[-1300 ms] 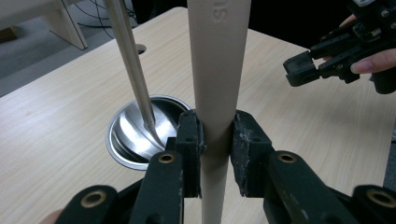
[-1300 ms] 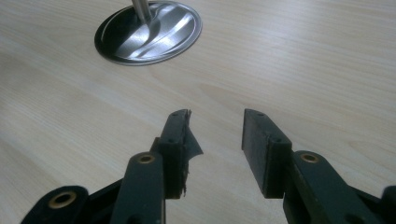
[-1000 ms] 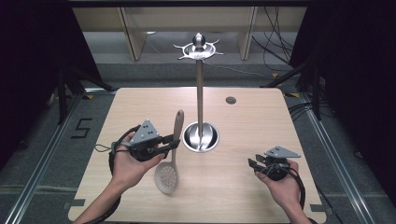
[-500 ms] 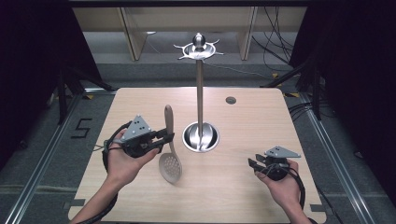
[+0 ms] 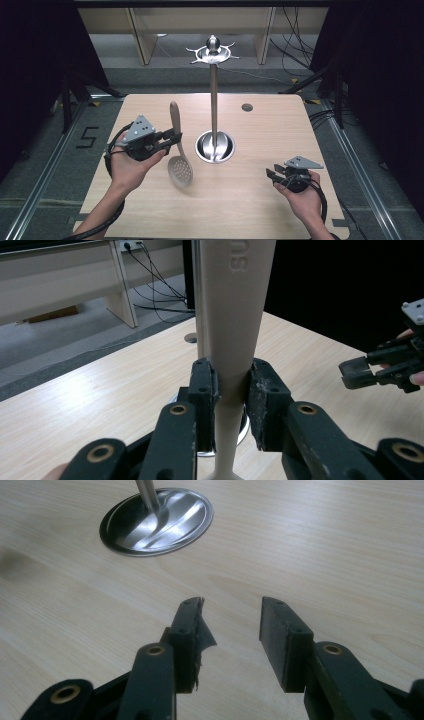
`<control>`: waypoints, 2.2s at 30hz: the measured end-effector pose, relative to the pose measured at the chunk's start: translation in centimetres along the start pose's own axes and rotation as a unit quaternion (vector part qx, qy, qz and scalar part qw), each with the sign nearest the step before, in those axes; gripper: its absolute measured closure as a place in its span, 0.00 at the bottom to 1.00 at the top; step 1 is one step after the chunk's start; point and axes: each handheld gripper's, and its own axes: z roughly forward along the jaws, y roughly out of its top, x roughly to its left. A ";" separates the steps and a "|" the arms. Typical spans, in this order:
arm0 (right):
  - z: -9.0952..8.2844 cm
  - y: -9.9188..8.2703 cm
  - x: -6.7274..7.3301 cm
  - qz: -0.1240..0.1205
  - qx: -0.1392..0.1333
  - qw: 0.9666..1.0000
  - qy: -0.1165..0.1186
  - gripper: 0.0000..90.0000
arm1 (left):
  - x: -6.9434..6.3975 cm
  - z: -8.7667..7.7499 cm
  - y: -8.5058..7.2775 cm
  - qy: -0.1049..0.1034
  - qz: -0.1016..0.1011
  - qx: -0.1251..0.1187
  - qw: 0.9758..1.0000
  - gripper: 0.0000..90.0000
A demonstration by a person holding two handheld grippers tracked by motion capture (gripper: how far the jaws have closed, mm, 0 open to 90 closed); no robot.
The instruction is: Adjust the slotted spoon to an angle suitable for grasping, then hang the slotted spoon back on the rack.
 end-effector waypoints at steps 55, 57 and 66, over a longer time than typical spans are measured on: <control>-0.3 0.4 0.8 -0.025 0.000 1.000 -0.006 0.67 | 1.8 1.2 3.1 0.001 0.036 0.057 0.998 0.82; -0.3 0.4 1.1 -0.005 0.006 1.000 0.000 0.67 | 2.0 1.2 3.2 -0.010 0.035 0.061 0.998 0.81; -0.3 0.4 0.9 -0.015 0.002 1.000 0.000 0.67 | 2.7 1.5 3.6 -0.015 0.045 0.064 0.997 0.82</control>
